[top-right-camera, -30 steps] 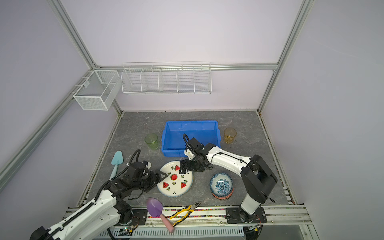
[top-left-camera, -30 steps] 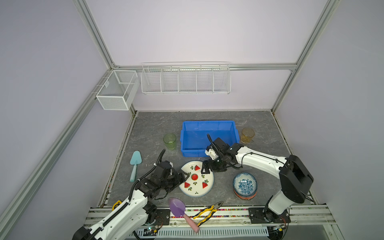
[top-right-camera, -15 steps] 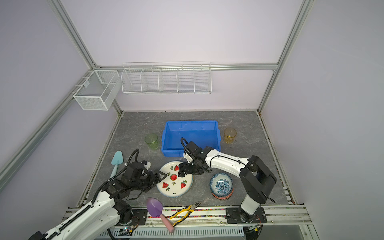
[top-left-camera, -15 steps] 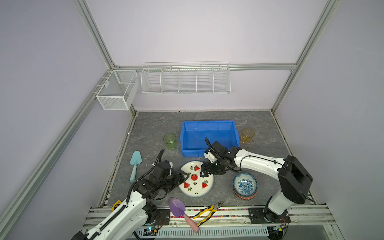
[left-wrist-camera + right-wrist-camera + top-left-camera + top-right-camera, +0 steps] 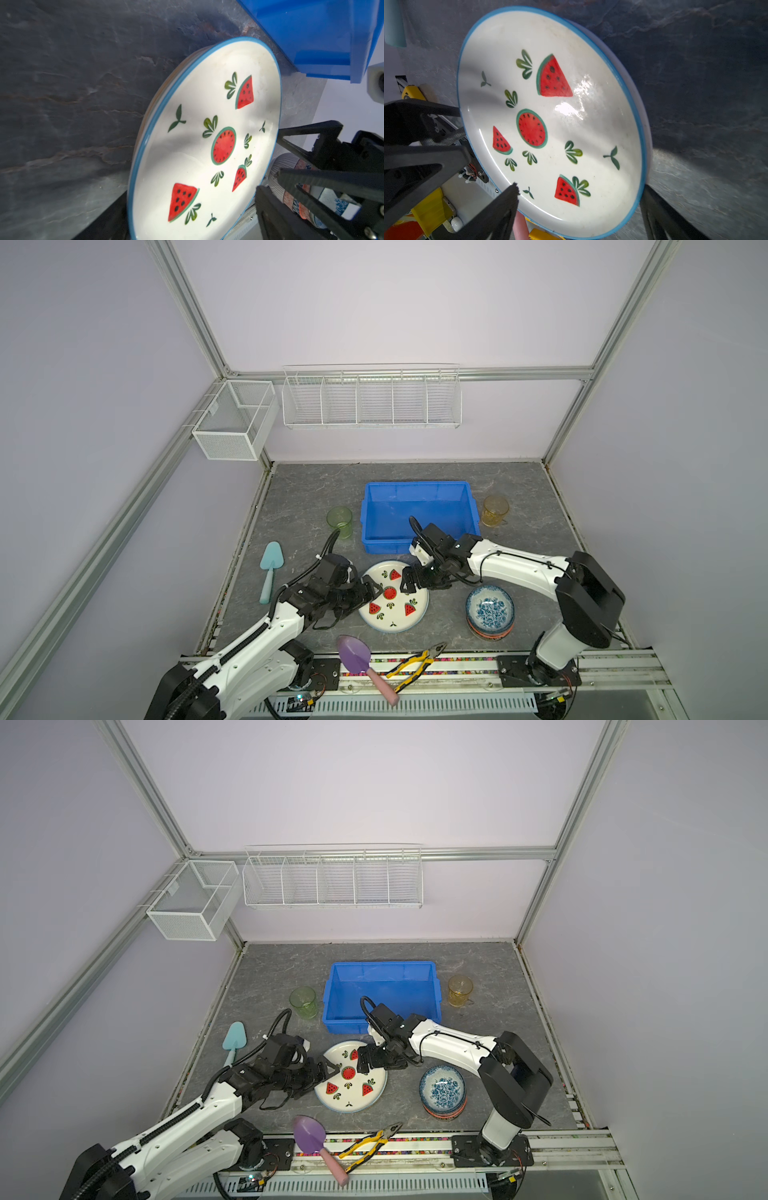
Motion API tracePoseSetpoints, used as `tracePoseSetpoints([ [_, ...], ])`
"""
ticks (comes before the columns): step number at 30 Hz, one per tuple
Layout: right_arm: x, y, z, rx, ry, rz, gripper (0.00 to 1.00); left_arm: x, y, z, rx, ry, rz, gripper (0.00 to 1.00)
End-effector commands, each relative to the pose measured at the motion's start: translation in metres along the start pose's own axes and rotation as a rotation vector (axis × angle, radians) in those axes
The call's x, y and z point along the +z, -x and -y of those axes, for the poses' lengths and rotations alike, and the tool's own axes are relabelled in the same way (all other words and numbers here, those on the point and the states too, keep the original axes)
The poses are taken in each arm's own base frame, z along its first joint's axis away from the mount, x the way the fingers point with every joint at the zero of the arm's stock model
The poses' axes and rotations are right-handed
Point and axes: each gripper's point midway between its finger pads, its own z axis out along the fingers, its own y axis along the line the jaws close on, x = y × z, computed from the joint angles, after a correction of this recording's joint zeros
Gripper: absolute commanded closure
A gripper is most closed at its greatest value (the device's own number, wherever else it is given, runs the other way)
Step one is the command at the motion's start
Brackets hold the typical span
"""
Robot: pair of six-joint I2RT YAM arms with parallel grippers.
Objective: Place the mixed dishes into the plastic bin
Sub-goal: 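Pinch the top watermelon plate rim with both grippers and tilt it up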
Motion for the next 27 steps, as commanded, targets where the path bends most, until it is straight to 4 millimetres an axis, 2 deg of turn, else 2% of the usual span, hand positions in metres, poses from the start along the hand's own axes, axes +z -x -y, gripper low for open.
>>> tracePoseSetpoints([
  [1,-0.003,0.008,-0.029,-0.03,0.099,0.033,0.08,-0.01,0.013,0.047,0.079,-0.163,0.033,0.14],
  [12,0.005,0.007,-0.033,-0.018,0.132,0.029,0.08,-0.024,0.01,0.045,0.079,-0.182,0.079,0.22],
  [19,0.009,0.005,-0.035,-0.022,0.14,0.022,0.08,-0.026,0.011,0.04,0.065,-0.196,0.115,0.27],
  [27,0.011,0.004,-0.037,-0.026,0.141,0.021,0.08,-0.025,0.01,0.037,0.063,-0.186,0.107,0.38],
])
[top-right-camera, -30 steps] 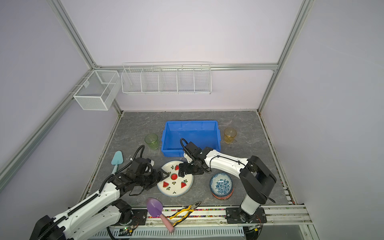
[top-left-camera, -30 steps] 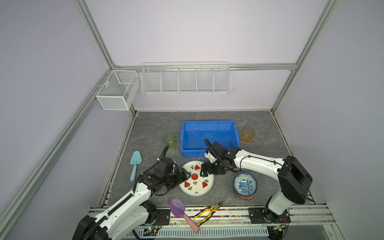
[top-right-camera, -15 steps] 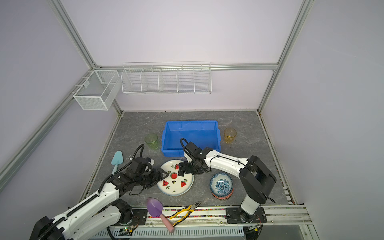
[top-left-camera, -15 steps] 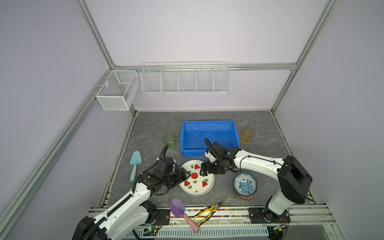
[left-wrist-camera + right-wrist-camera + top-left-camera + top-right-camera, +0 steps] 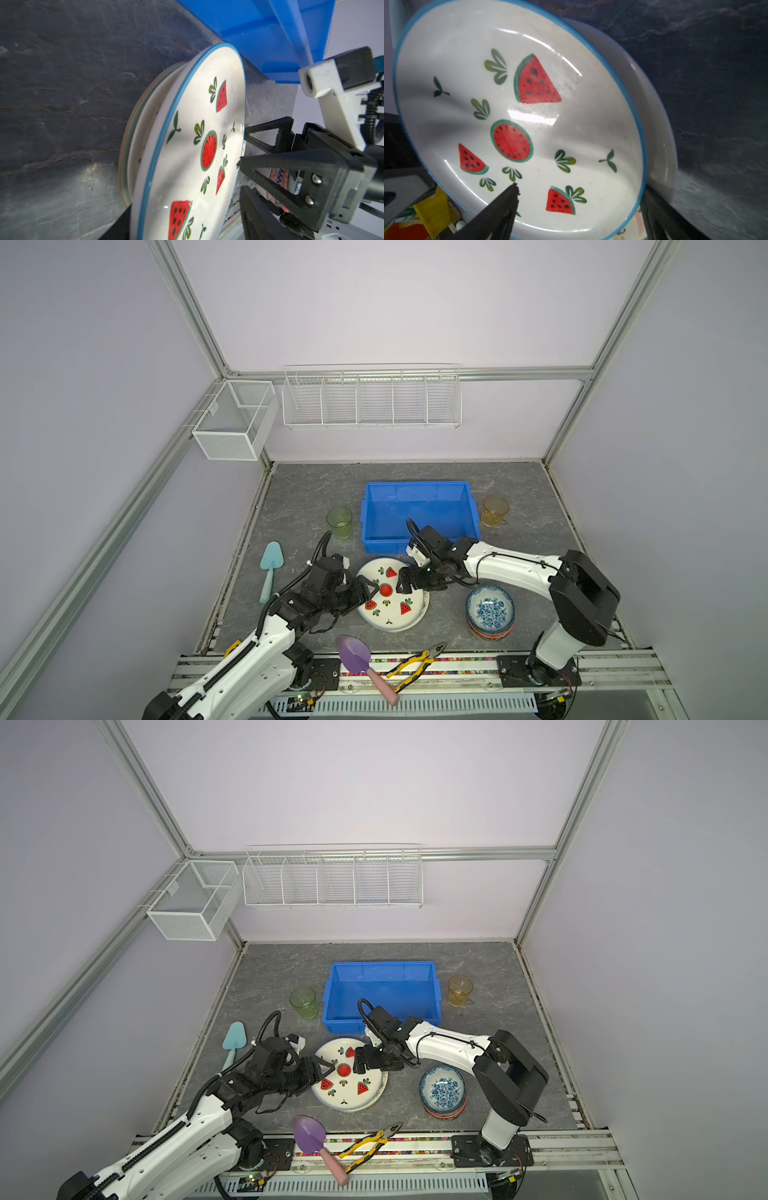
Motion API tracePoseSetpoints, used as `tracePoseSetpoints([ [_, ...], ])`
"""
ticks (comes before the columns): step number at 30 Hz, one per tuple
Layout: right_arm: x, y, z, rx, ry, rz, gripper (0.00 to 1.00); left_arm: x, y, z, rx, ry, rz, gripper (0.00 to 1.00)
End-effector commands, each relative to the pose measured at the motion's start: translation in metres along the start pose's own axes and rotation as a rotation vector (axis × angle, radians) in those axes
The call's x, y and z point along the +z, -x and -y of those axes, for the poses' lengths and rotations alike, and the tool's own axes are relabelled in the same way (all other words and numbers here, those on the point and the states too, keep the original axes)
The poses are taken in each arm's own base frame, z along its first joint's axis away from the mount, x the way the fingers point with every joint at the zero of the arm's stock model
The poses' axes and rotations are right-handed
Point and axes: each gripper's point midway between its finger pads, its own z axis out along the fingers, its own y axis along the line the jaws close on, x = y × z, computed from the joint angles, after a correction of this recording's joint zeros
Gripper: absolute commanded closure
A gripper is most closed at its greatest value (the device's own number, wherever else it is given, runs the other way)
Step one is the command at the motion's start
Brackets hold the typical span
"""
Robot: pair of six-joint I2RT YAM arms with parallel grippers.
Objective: Place the mixed dishes into the plastic bin
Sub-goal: 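Pinch the top watermelon plate rim with both grippers and tilt it up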
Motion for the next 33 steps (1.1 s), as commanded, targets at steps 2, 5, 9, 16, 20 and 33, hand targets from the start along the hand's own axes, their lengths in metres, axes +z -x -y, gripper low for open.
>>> tracePoseSetpoints([
  [2,-0.001,0.002,-0.029,-0.036,0.11,0.014,0.08,-0.009,0.007,0.027,0.041,-0.108,0.037,0.41],
  [5,-0.004,0.004,-0.03,-0.042,0.106,0.023,0.08,-0.012,0.007,0.026,0.041,-0.104,0.042,0.47],
  [9,-0.008,0.005,-0.03,-0.052,0.097,0.032,0.08,-0.015,0.006,0.026,0.043,-0.105,0.048,0.57],
  [16,-0.013,0.006,-0.03,-0.058,0.094,0.043,0.08,-0.02,0.006,0.025,0.043,-0.104,0.062,0.65],
  [20,-0.015,0.007,-0.03,-0.059,0.092,0.052,0.08,-0.022,0.005,0.026,0.046,-0.109,0.063,0.69],
  [33,-0.029,0.007,-0.029,-0.054,0.087,0.1,0.08,-0.02,0.009,0.027,0.048,-0.101,0.071,0.86],
])
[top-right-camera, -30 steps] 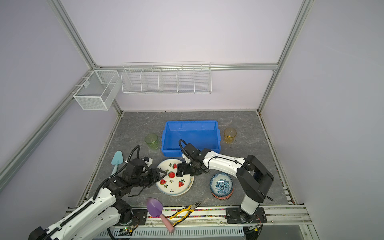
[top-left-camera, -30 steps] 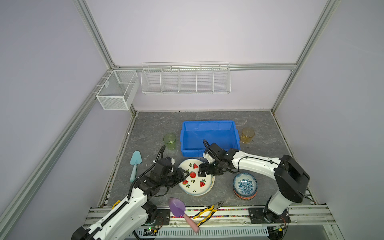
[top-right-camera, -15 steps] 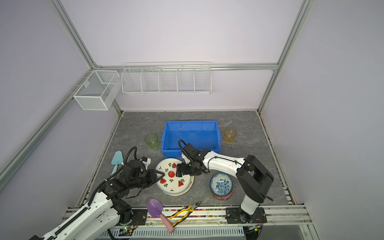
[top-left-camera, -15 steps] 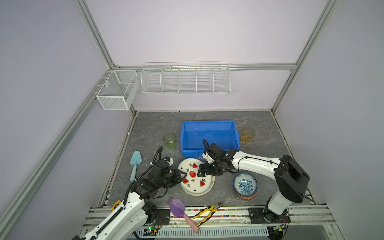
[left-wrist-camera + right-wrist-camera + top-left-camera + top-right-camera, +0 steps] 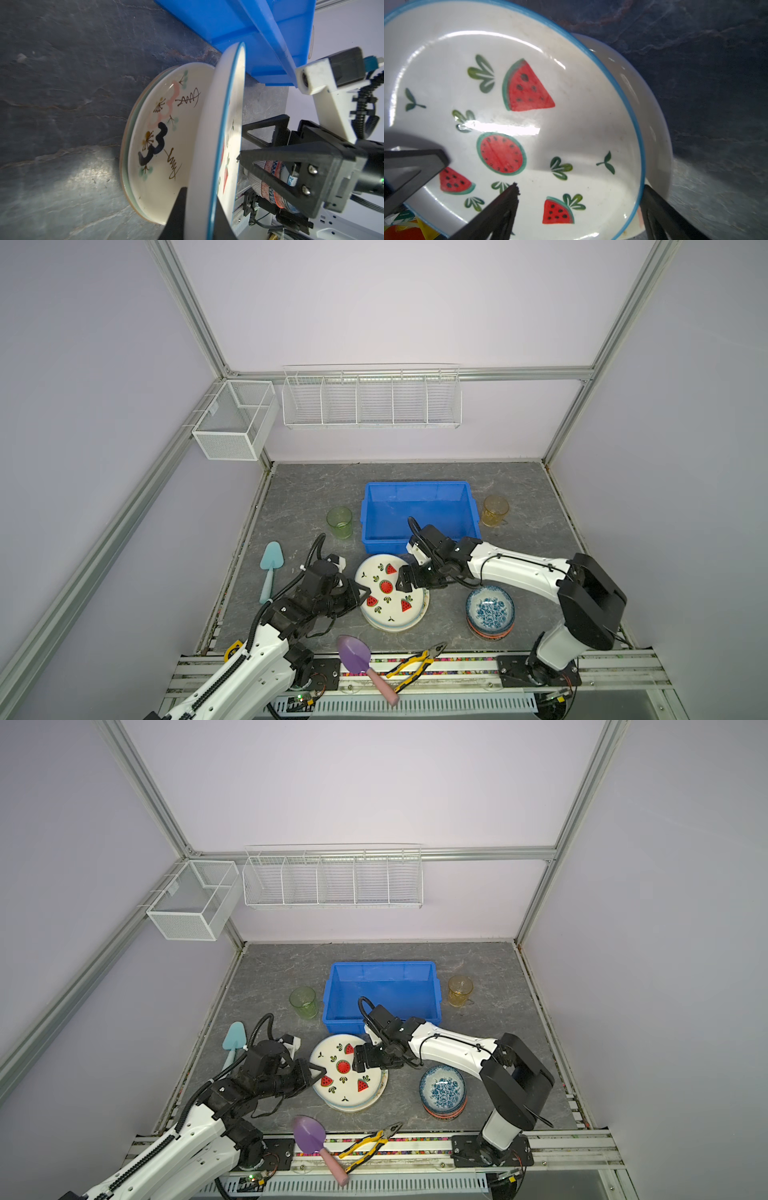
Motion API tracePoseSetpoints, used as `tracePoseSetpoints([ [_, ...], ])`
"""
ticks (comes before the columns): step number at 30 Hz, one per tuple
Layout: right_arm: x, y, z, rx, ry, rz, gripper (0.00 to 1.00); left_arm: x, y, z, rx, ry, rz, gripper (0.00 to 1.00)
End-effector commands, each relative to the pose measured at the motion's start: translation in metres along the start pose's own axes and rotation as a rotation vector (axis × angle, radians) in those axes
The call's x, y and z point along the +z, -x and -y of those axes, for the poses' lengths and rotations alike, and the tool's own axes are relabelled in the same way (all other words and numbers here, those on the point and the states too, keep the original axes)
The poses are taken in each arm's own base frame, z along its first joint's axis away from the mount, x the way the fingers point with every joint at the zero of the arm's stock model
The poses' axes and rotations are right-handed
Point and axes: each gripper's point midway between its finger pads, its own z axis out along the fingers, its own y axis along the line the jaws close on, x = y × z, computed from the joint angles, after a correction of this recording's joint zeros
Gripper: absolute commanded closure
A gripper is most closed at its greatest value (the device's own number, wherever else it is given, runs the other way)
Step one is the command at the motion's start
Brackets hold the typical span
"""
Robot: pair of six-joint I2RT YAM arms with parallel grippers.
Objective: Place the mixed dishes into the plastic bin
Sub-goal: 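Pinch the top watermelon plate rim with both grippers and tilt it up, then lift the watermelon plate with both grippers and carry it over the blue bin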
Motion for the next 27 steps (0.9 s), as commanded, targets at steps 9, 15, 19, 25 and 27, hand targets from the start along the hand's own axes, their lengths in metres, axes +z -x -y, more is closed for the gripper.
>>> tracePoseSetpoints([
  [9,-0.03,0.006,-0.02,-0.031,0.071,0.098,0.08,-0.013,0.013,0.032,0.042,-0.089,0.044,1.0],
  [15,-0.052,0.007,-0.024,-0.059,0.092,0.15,0.08,-0.017,0.013,0.038,0.044,-0.1,0.038,1.0],
  [19,-0.073,0.008,-0.03,-0.095,0.13,0.186,0.09,-0.021,0.012,0.046,0.046,-0.124,0.028,1.0],
  [25,-0.105,0.006,-0.034,-0.116,0.178,0.235,0.09,-0.027,0.014,0.079,0.075,-0.233,-0.01,1.0],
  [27,-0.117,0.006,-0.031,-0.109,0.192,0.25,0.09,-0.029,0.015,0.091,0.101,-0.263,-0.026,1.0],
])
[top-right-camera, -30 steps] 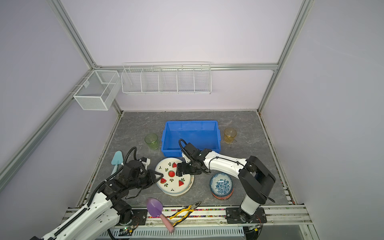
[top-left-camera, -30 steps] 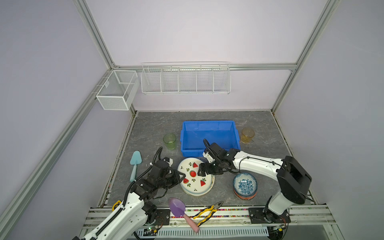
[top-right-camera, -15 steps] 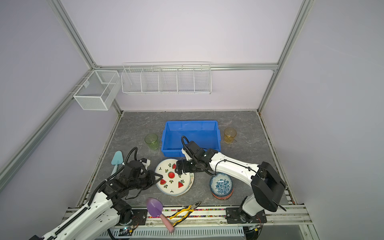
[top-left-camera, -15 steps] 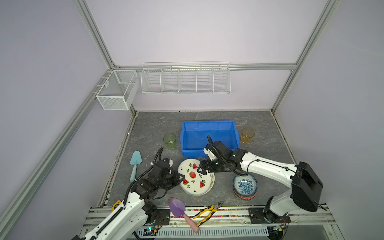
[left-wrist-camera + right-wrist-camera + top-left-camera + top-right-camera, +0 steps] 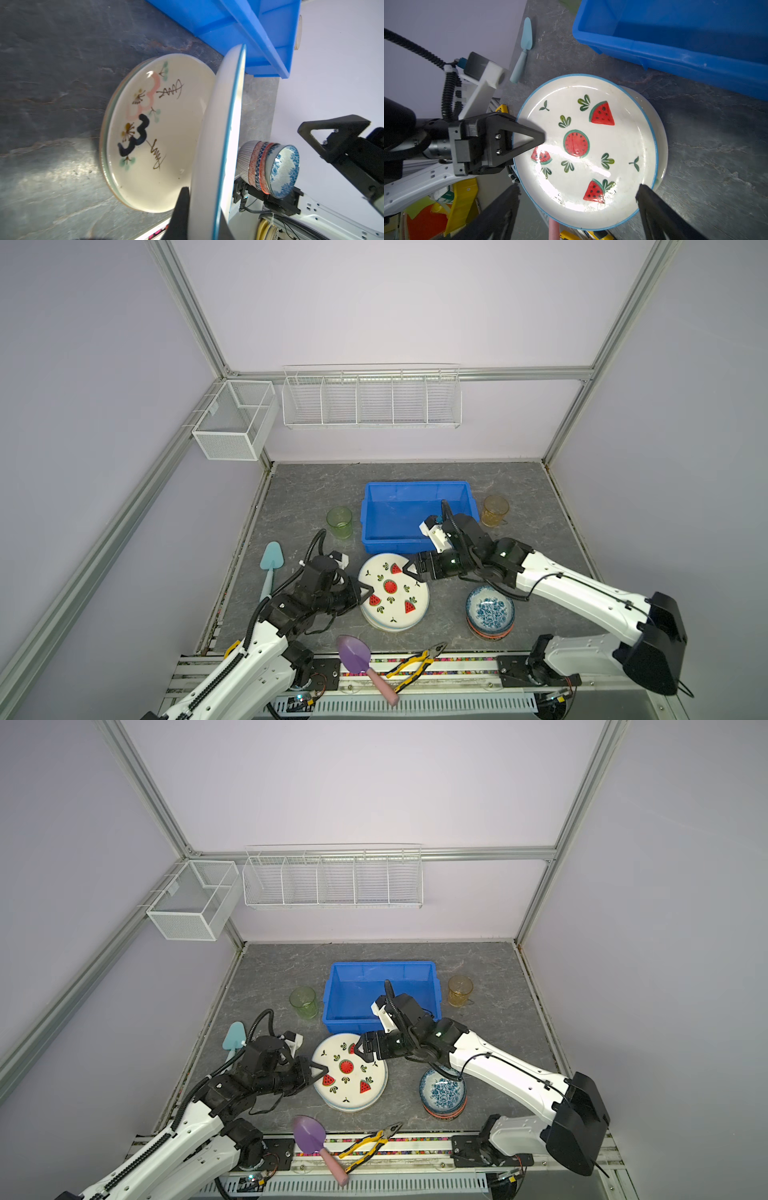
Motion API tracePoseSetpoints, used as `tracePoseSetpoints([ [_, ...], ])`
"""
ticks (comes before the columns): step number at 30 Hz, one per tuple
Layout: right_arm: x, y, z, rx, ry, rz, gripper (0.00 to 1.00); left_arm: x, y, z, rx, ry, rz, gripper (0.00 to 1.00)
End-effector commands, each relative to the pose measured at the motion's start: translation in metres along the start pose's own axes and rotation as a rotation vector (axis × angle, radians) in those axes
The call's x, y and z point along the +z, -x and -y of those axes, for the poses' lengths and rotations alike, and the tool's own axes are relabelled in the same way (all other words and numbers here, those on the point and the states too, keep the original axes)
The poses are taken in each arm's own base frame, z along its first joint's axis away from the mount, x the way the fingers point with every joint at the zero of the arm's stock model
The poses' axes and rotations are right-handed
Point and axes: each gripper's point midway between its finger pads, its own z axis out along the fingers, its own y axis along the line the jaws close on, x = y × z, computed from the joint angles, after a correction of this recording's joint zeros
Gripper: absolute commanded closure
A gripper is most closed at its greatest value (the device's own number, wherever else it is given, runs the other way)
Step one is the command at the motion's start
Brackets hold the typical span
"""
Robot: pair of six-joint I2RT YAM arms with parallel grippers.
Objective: Place the mixed dishes into the plastic bin
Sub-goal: 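Lift the watermelon plate with both grippers and carry it over the blue bin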
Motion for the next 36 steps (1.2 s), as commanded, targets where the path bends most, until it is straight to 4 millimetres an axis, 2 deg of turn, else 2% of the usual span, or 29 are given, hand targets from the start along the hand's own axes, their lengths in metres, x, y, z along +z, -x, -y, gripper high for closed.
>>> tracePoseSetpoints([
  [1,-0.017,-0.006,0.008,0.011,0.001,-0.012,0.09,-0.018,0.017,0.071,0.117,-0.223,0.023,1.0],
  [7,-0.05,0.007,0.018,0.072,0.027,0.018,0.1,-0.017,0.027,0.11,0.208,-0.322,-0.007,1.0],
  [14,-0.076,0.015,0.028,0.136,0.076,0.043,0.1,-0.013,0.041,0.148,0.284,-0.431,-0.018,1.0],
  [20,-0.101,0.018,0.041,0.187,0.1,0.106,0.1,-0.011,0.051,0.165,0.313,-0.457,-0.022,1.0],
  [25,-0.104,0.019,0.05,0.234,0.163,0.11,0.09,-0.013,0.058,0.181,0.323,-0.514,-0.008,1.0],
  [30,-0.11,0.033,0.049,0.261,0.308,0.148,0.06,-0.014,0.061,0.194,0.317,-0.576,-0.014,1.0],
  [34,-0.117,0.043,0.043,0.24,0.372,0.156,0.01,-0.009,0.063,0.195,0.308,-0.583,-0.026,1.0],
  [36,-0.119,0.046,0.038,0.224,0.391,0.16,0.09,-0.008,0.065,0.197,0.309,-0.592,-0.027,1.0],
])
